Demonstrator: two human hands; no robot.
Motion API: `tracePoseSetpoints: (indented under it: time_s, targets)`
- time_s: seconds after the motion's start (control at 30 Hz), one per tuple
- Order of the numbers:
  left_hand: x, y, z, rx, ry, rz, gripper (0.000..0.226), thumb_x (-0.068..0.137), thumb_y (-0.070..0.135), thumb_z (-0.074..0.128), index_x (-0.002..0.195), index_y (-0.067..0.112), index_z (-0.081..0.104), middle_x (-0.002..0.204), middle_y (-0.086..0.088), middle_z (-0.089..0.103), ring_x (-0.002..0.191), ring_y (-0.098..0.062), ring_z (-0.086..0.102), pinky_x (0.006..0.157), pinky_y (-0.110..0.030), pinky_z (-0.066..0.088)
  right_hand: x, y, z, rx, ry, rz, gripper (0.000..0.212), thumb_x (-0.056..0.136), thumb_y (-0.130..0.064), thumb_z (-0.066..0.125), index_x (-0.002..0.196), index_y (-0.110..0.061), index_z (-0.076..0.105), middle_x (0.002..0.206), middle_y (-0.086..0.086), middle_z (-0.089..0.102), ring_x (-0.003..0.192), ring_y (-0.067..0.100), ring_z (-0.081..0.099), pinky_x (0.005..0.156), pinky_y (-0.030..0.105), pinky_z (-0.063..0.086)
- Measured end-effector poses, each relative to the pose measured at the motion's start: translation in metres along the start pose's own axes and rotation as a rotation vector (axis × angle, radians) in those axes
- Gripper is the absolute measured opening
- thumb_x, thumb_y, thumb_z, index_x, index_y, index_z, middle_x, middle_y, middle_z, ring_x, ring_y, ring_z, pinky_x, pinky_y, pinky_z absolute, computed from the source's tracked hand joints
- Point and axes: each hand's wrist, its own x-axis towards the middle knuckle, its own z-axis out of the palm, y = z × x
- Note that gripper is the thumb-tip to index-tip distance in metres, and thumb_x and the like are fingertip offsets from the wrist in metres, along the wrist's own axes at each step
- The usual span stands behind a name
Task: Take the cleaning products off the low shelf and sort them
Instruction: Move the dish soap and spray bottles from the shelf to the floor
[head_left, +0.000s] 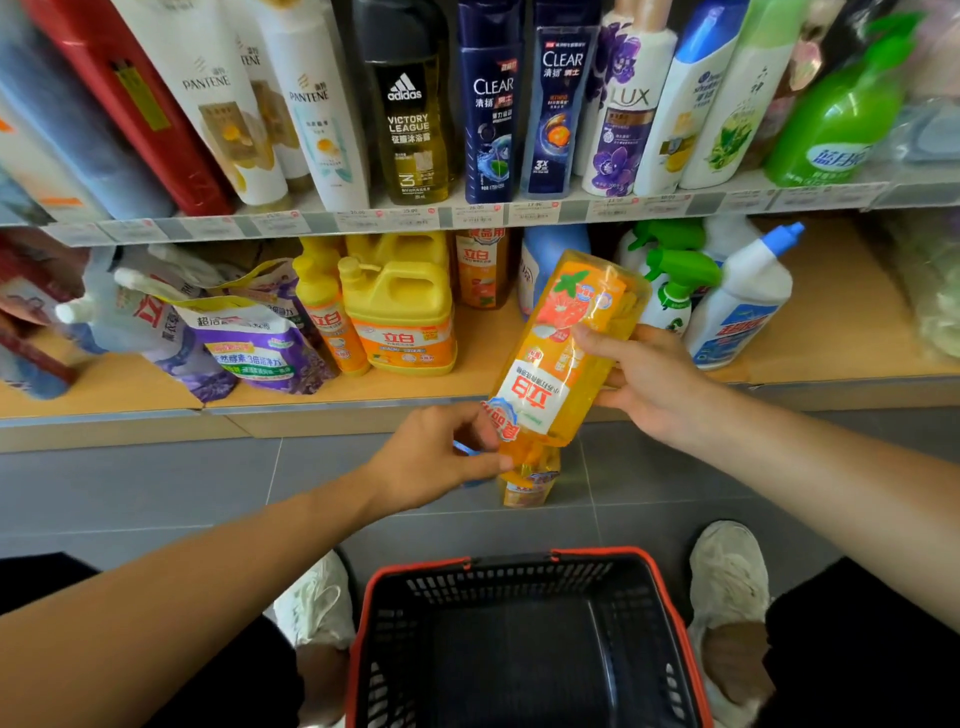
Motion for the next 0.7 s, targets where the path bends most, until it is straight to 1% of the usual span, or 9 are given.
tracePoseSetpoints:
  time_s: [0.07, 0.13, 0.23, 0.3, 0.33, 0.43, 0.5, 0.6, 0.7]
  targets:
    - [-0.005, -0.003, 0.004, 0.153, 0.123, 0.046, 0.027, 0.078, 0.035, 0.086, 0.082, 0.020, 0.063, 0.079, 0.010, 0.067, 0.075, -0.005, 0.061, 0.064, -0.023, 0.048, 0.000, 0.003, -0.001, 0.025, 0.030, 0.036, 0.037, 0.087, -0.016, 0.076, 0.122, -0.012, 0.065, 0.111, 0.008, 0.076, 0.099, 0.026, 0.075, 0.068, 0.044, 0.061]
    - [-0.011, -0.006, 0.007, 0.260, 0.194, 0.164, 0.028, 0.078, 0.036, 0.086, 0.088, 0.019, 0.066, 0.087, 0.009, 0.067, 0.080, -0.009, 0.061, 0.069, -0.027, 0.049, 0.000, 0.003, -0.003, 0.057, 0.049, 0.059, 0.037, 0.086, -0.018, 0.076, 0.121, -0.014, 0.064, 0.110, 0.009, 0.076, 0.098, 0.027, 0.075, 0.069, 0.047, 0.061]
    - [-0.017, -0.008, 0.011, 0.469, 0.149, 0.514, 0.026, 0.086, 0.031, 0.080, 0.108, 0.017, 0.074, 0.108, 0.001, 0.070, 0.097, -0.021, 0.067, 0.079, -0.031, 0.054, -0.001, 0.003, -0.008, 0.091, 0.071, 0.087, 0.037, 0.085, -0.021, 0.078, 0.119, -0.016, 0.063, 0.108, 0.008, 0.077, 0.096, 0.027, 0.075, 0.068, 0.049, 0.062]
    - [-0.018, -0.008, 0.014, 0.645, 0.091, 0.676, 0.030, 0.094, 0.032, 0.070, 0.121, 0.019, 0.072, 0.118, 0.001, 0.069, 0.105, -0.024, 0.066, 0.073, -0.035, 0.057, -0.001, 0.002, -0.011, 0.105, 0.086, 0.104, 0.039, 0.085, -0.022, 0.078, 0.120, -0.017, 0.062, 0.107, 0.009, 0.077, 0.093, 0.027, 0.076, 0.069, 0.051, 0.062]
    - [-0.017, -0.008, 0.016, 0.728, 0.077, 0.728, 0.031, 0.095, 0.031, 0.068, 0.124, 0.020, 0.070, 0.120, 0.001, 0.069, 0.107, -0.024, 0.065, 0.069, -0.036, 0.058, -0.001, 0.002, -0.013, 0.106, 0.091, 0.111, 0.039, 0.085, -0.023, 0.079, 0.120, -0.017, 0.062, 0.105, 0.009, 0.077, 0.091, 0.027, 0.076, 0.068, 0.052, 0.062]
    - [-0.012, -0.005, 0.015, 0.930, 0.016, 0.787, 0.039, 0.089, 0.015, 0.076, 0.127, 0.016, 0.068, 0.116, -0.002, 0.070, 0.106, -0.026, 0.065, 0.063, -0.038, 0.059, -0.002, 0.001, -0.014, 0.091, 0.090, 0.126, 0.039, 0.084, -0.023, 0.080, 0.117, -0.016, 0.062, 0.098, 0.009, 0.078, 0.086, 0.027, 0.077, 0.062, 0.052, 0.062]
    - [-0.007, 0.001, 0.010, 1.000, -0.024, 0.805, 0.037, 0.089, 0.008, 0.073, 0.126, 0.014, 0.068, 0.112, -0.003, 0.070, 0.104, -0.026, 0.064, 0.062, -0.039, 0.058, -0.003, 0.000, -0.015, 0.070, 0.070, 0.138, 0.036, 0.084, -0.025, 0.080, 0.114, -0.017, 0.062, 0.093, 0.008, 0.079, 0.083, 0.027, 0.077, 0.060, 0.051, 0.062]
    - [-0.002, 0.014, 0.008, 0.988, -0.140, 0.802, 0.017, 0.099, 0.010, 0.060, 0.113, 0.013, 0.069, 0.103, -0.005, 0.067, 0.101, -0.027, 0.060, 0.071, -0.043, 0.056, -0.003, -0.002, -0.018, 0.019, 0.065, 0.162, 0.039, 0.082, -0.028, 0.082, 0.113, -0.018, 0.062, 0.092, 0.009, 0.079, 0.083, 0.029, 0.077, 0.061, 0.052, 0.062]
    - [-0.003, 0.033, 0.008, 0.814, -0.183, 0.808, 0.008, 0.095, 0.011, 0.066, 0.103, 0.012, 0.070, 0.096, -0.005, 0.065, 0.095, -0.027, 0.058, 0.077, -0.041, 0.053, -0.003, -0.008, -0.022, -0.062, 0.052, 0.206, 0.041, 0.082, -0.031, 0.082, 0.114, -0.016, 0.063, 0.100, 0.015, 0.077, 0.084, 0.031, 0.077, 0.063, 0.046, 0.063]
